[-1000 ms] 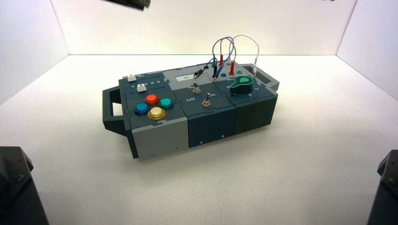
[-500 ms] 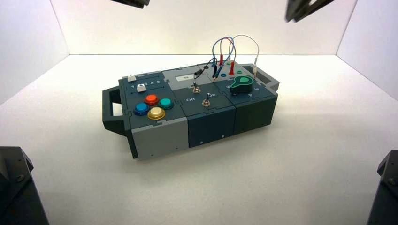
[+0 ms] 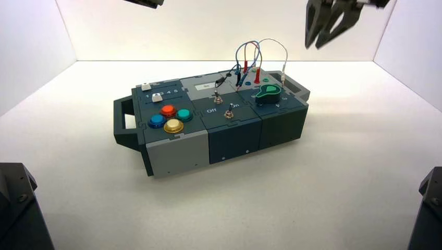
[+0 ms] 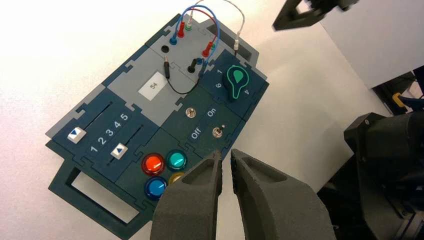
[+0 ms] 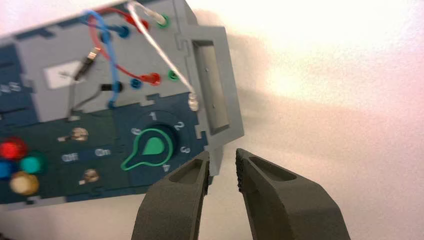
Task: Flip the top switch on with the left gripper.
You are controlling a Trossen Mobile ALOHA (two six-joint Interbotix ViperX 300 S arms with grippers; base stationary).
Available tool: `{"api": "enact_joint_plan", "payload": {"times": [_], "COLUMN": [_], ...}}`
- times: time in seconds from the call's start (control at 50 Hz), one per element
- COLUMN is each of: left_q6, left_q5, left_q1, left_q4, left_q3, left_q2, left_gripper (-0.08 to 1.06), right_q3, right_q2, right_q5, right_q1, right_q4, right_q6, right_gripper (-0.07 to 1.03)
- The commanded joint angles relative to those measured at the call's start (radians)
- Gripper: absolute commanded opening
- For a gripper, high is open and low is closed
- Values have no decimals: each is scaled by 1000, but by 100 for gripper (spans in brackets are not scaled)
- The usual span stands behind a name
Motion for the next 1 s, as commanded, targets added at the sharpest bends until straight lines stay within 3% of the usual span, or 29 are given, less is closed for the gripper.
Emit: {"api": "enact_joint_plan", "payload": {"times": [0.02, 0.22, 0.54, 0.74, 1.0], "left_q6": [5, -5, -20, -20, -20], "left_q5": [-3, -3, -3, -2, 3], "left_q1": [-6, -6, -6, 3, 15], "left_q4": [2, 2, -2, -2, -2], "left_q3": [-43, -55, -57, -57, -74], "left_q2": [-5, -5, -5, 5, 77], "left_gripper": [12, 12, 12, 13, 13], "right_q3": [-40, -92, -206, -230, -229], "right_q2": [66, 209, 337, 373, 413], "right_q5": [-12, -34, -34, -26, -17], "right_q1": [2, 0, -20, -26, -28], "right_q4": [-2, -8, -29, -29, -28], "right_q6": [-17, -38, -40, -60, -60], "right_gripper": [31, 31, 34, 37, 36]}}
